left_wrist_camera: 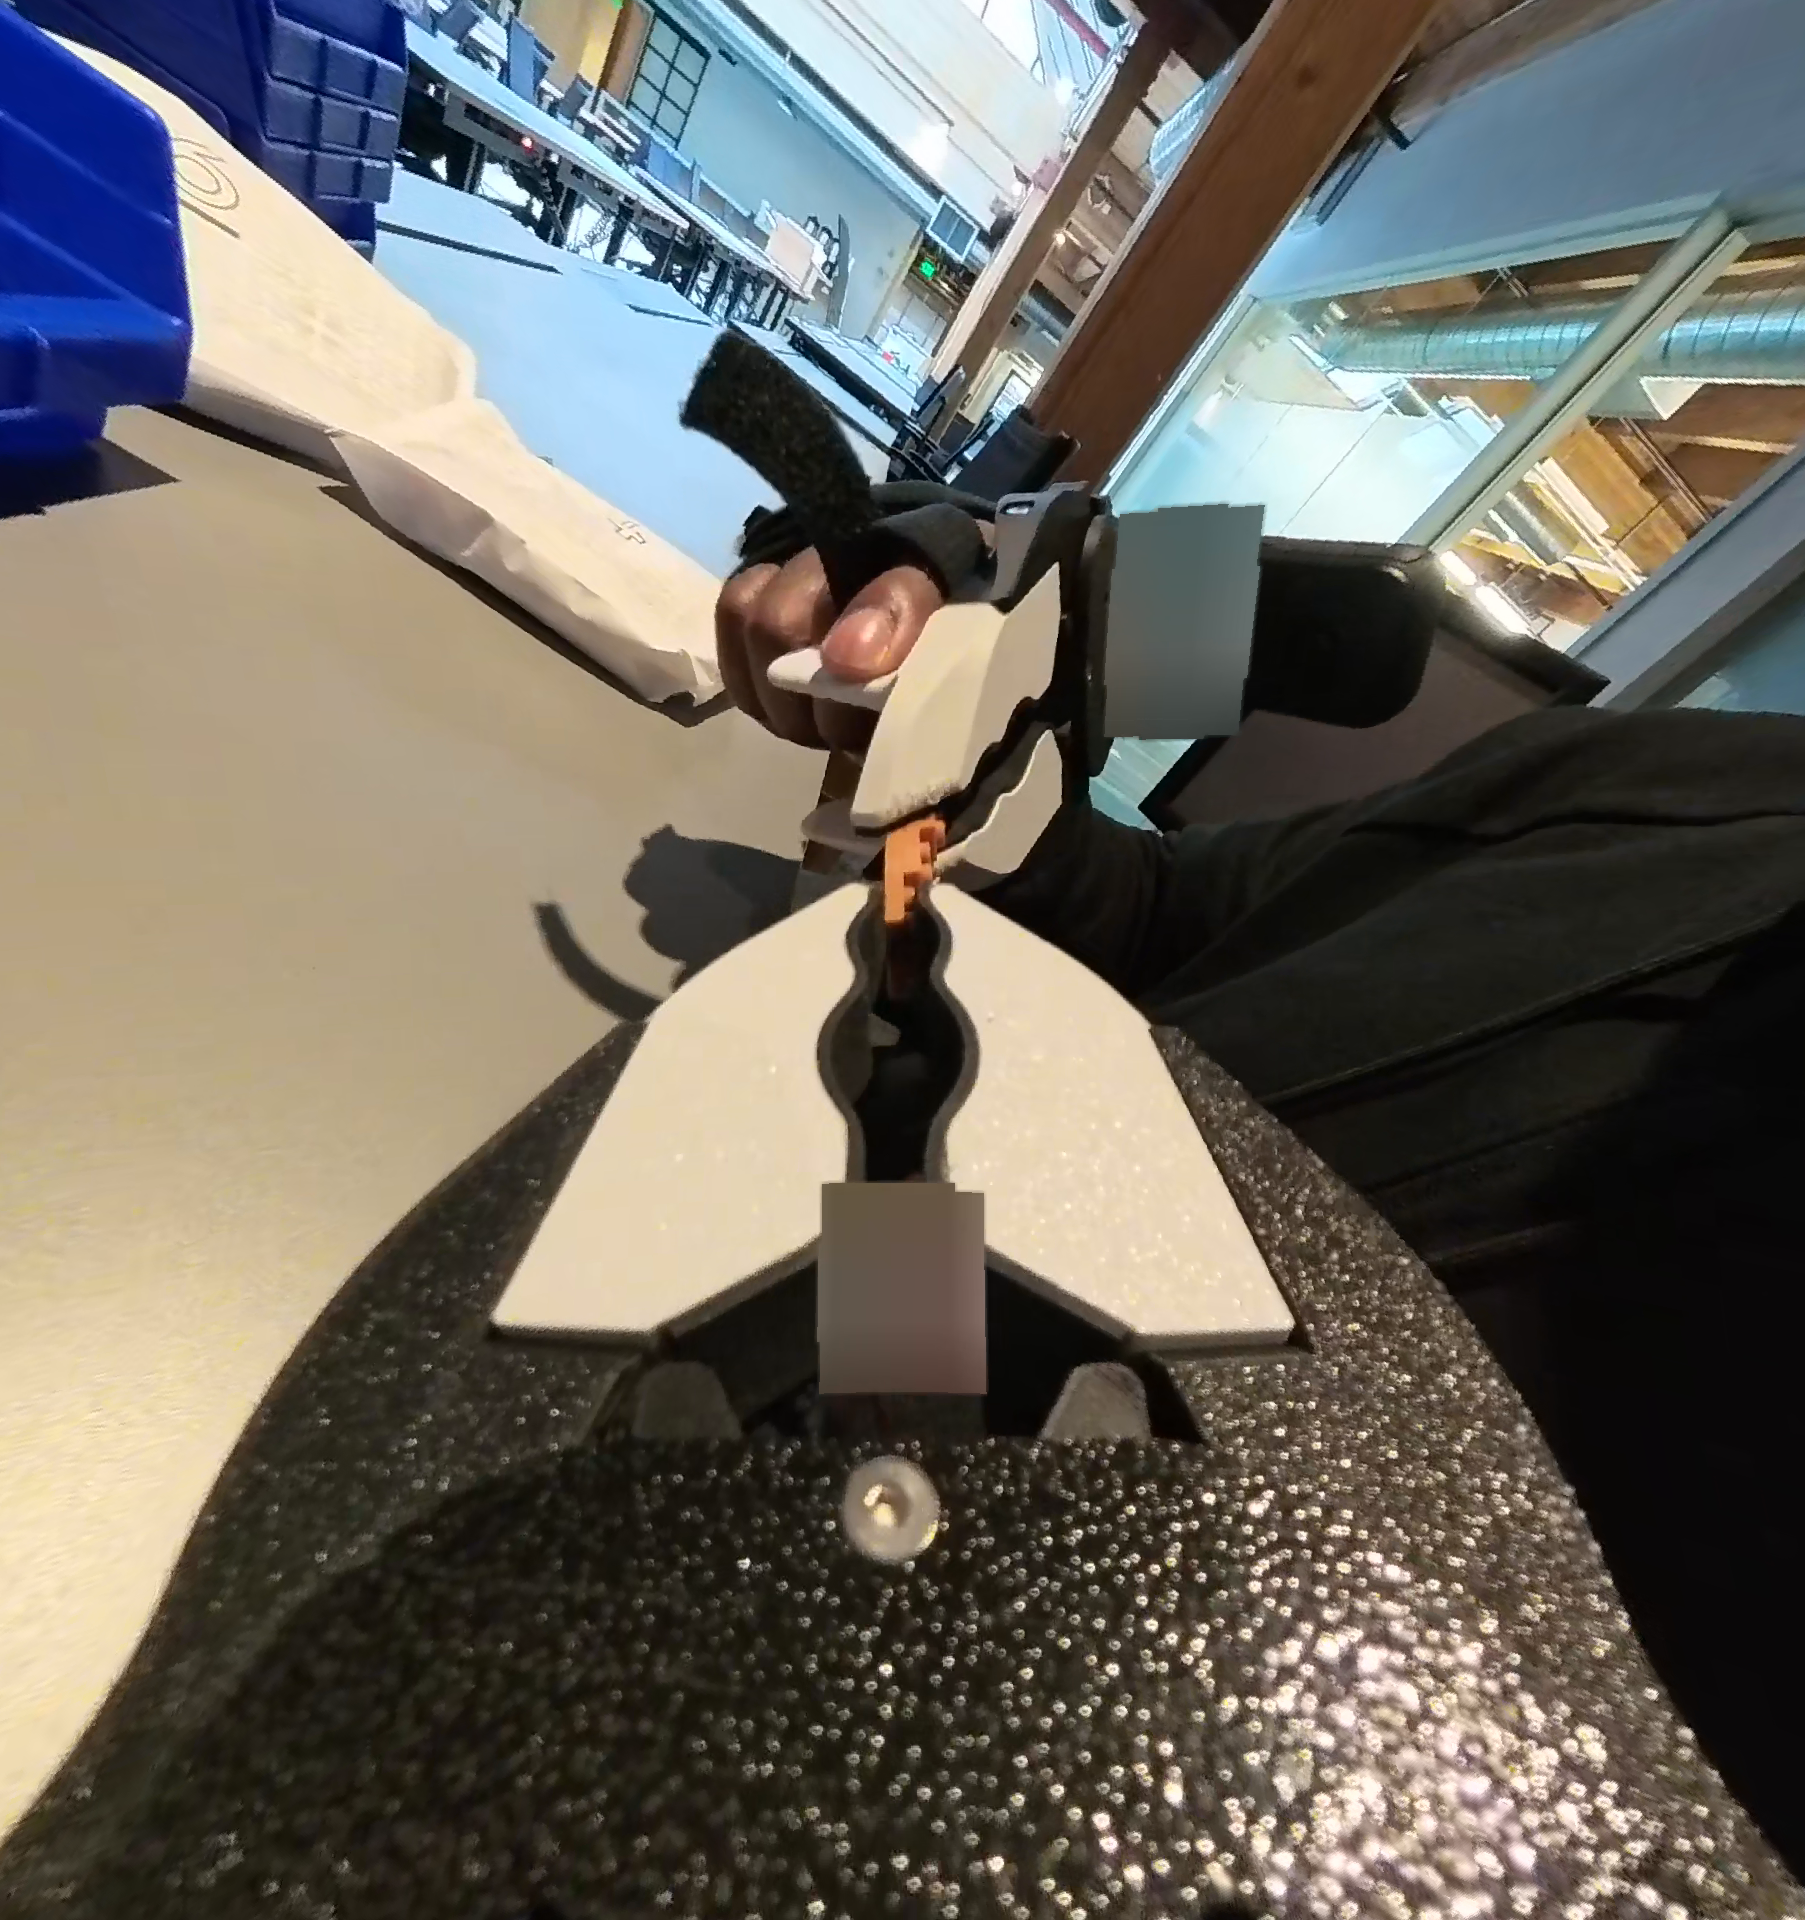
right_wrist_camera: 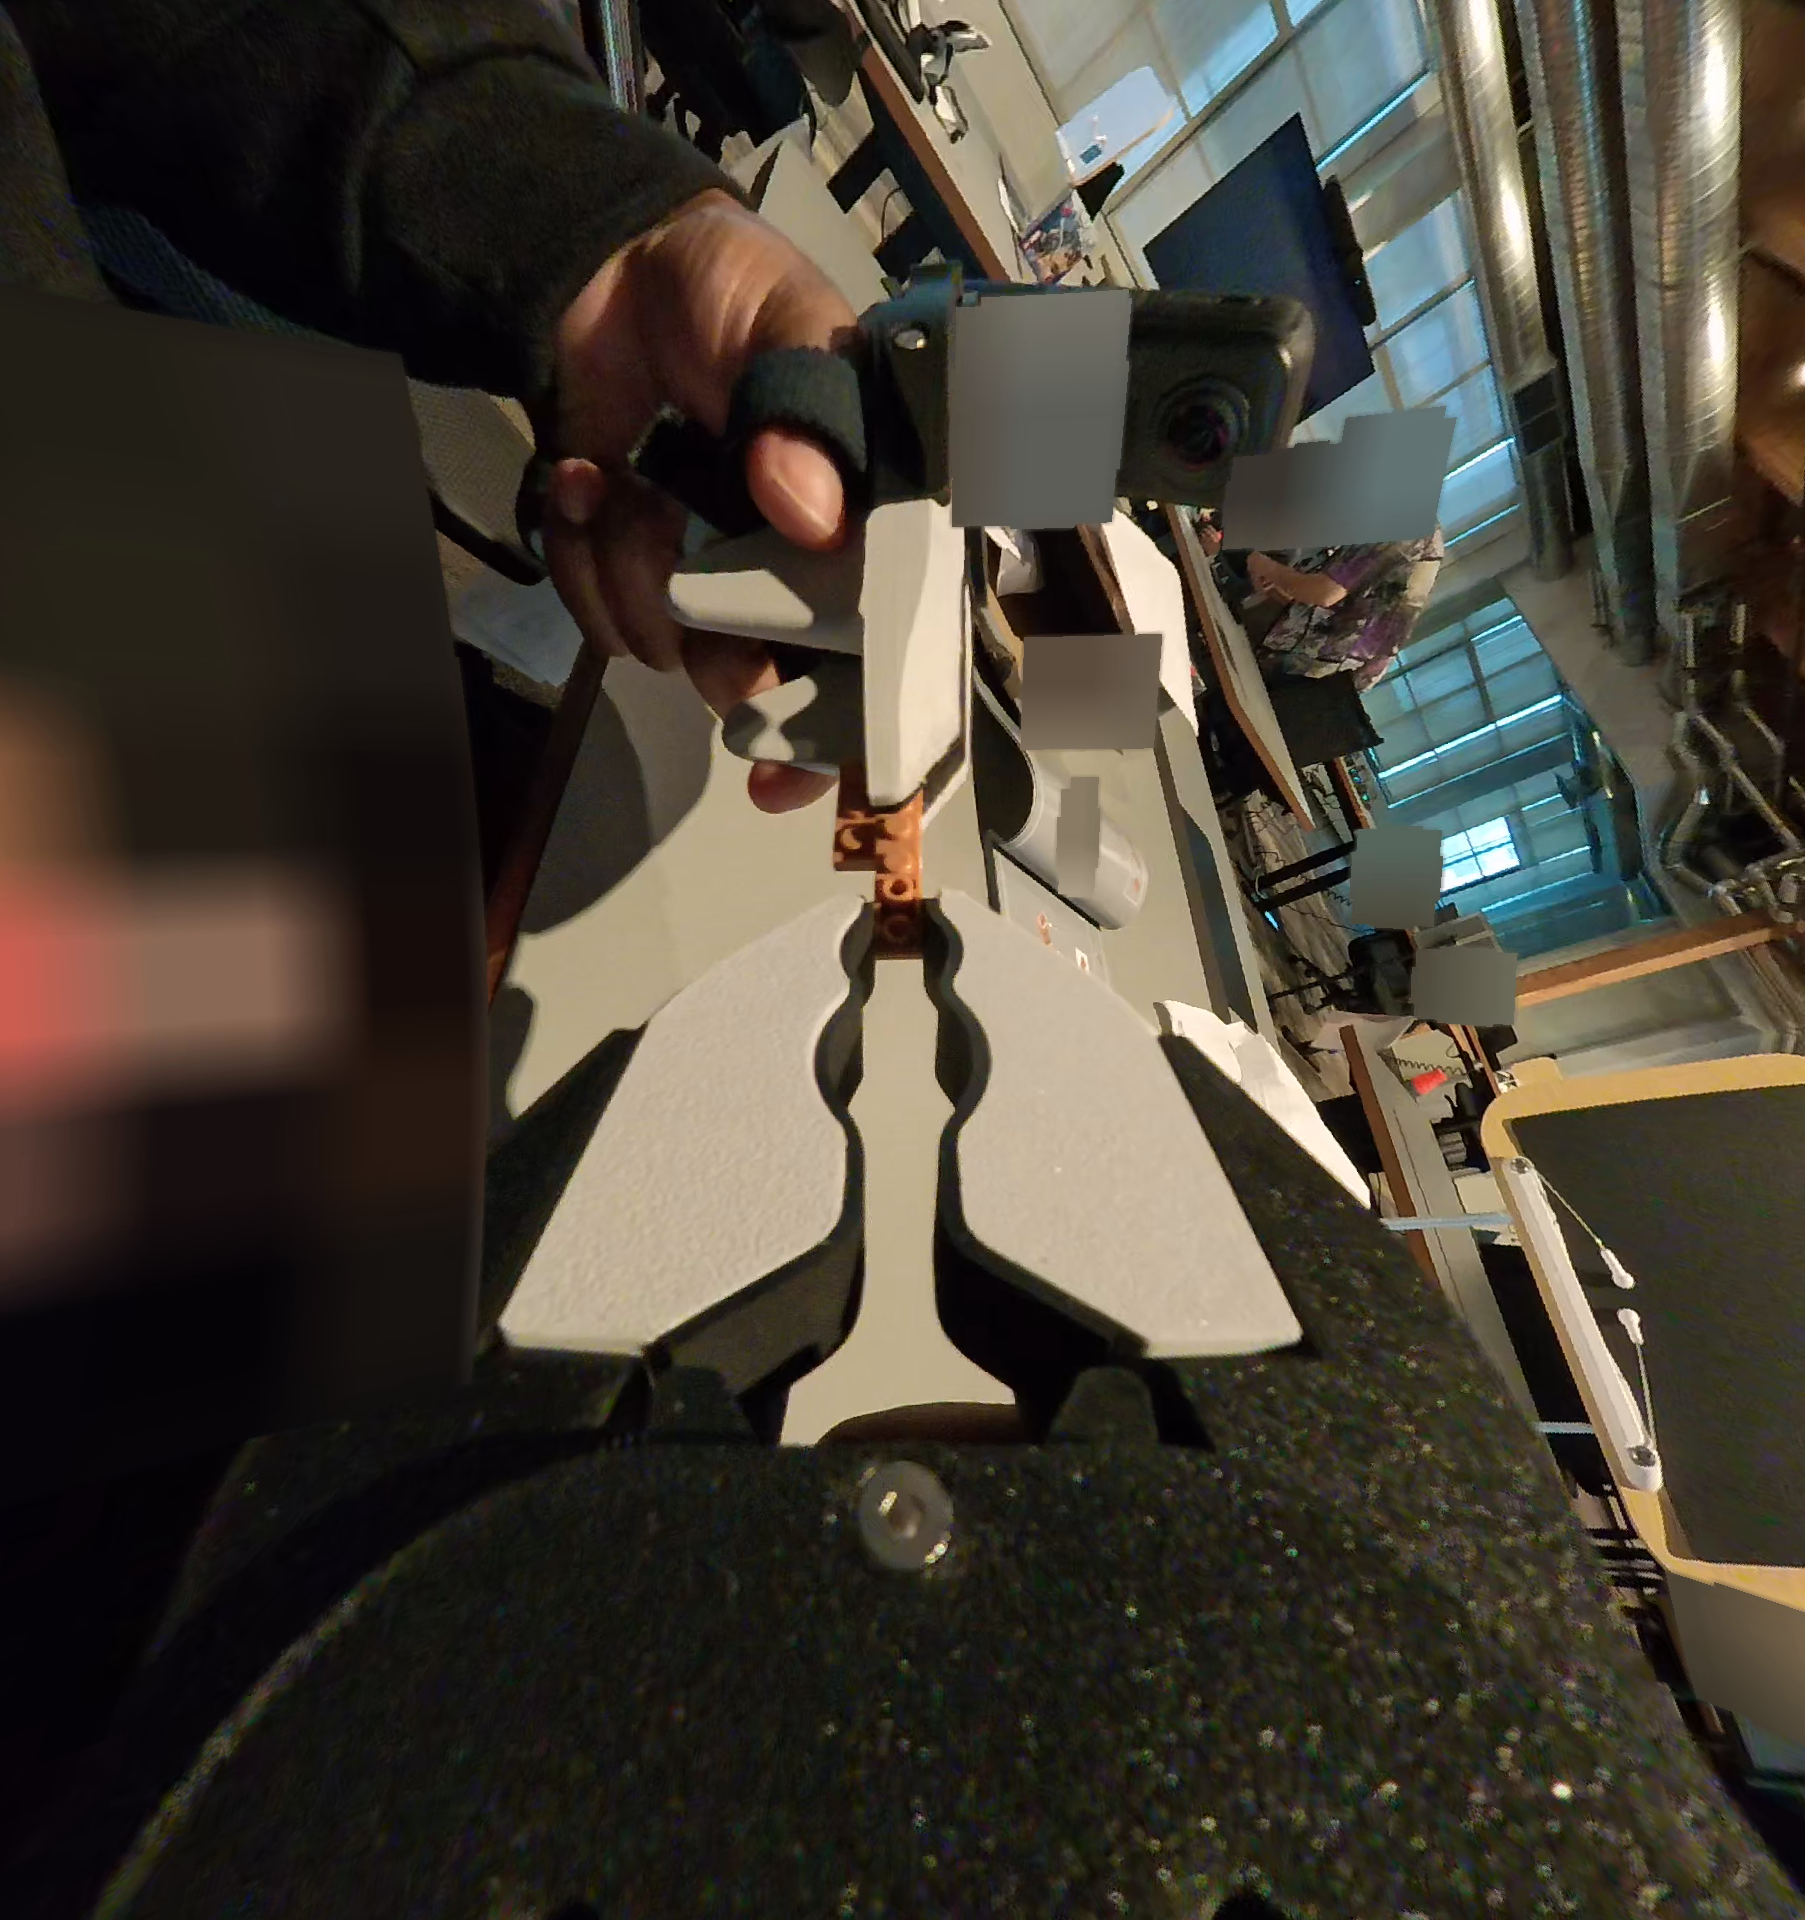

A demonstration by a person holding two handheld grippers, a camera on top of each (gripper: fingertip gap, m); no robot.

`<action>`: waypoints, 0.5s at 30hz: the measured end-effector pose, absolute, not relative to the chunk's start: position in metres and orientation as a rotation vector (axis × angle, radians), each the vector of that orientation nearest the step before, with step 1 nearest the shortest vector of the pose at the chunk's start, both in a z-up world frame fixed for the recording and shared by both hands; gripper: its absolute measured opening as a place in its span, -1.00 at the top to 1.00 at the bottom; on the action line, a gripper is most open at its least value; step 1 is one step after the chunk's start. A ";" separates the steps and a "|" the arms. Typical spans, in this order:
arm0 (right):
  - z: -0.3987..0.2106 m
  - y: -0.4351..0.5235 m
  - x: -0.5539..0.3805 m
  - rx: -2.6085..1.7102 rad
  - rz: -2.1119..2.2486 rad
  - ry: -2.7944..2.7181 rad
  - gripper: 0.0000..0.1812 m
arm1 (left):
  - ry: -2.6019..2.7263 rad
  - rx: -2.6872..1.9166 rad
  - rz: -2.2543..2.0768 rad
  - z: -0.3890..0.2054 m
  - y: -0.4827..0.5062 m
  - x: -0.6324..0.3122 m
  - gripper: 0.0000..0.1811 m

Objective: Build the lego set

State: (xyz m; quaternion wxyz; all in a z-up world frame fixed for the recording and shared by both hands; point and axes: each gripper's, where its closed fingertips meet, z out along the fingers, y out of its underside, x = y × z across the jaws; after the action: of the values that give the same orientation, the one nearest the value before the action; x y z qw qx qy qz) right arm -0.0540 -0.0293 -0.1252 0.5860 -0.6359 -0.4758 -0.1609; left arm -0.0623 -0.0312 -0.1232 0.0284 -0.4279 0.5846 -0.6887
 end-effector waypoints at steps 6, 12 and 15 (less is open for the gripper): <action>-0.123 -0.028 -0.052 -1.474 -0.395 -1.068 0.92 | 1.764 -1.317 -2.142 -0.121 -0.030 -0.060 0.95; -0.119 -0.027 -0.051 -1.447 -0.427 -1.022 0.92 | 1.699 -1.311 -2.179 -0.116 -0.029 -0.058 0.95; -0.118 -0.026 -0.050 -1.444 -0.442 -1.008 0.92 | 1.680 -1.314 -2.181 -0.116 -0.028 -0.057 0.95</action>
State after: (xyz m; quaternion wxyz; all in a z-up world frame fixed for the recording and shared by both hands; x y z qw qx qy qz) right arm -0.0500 -0.0262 -0.1183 0.6155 -0.6268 -0.4378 -0.1917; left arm -0.0570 -0.0277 -0.1159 0.0457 -0.4303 0.5501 -0.7142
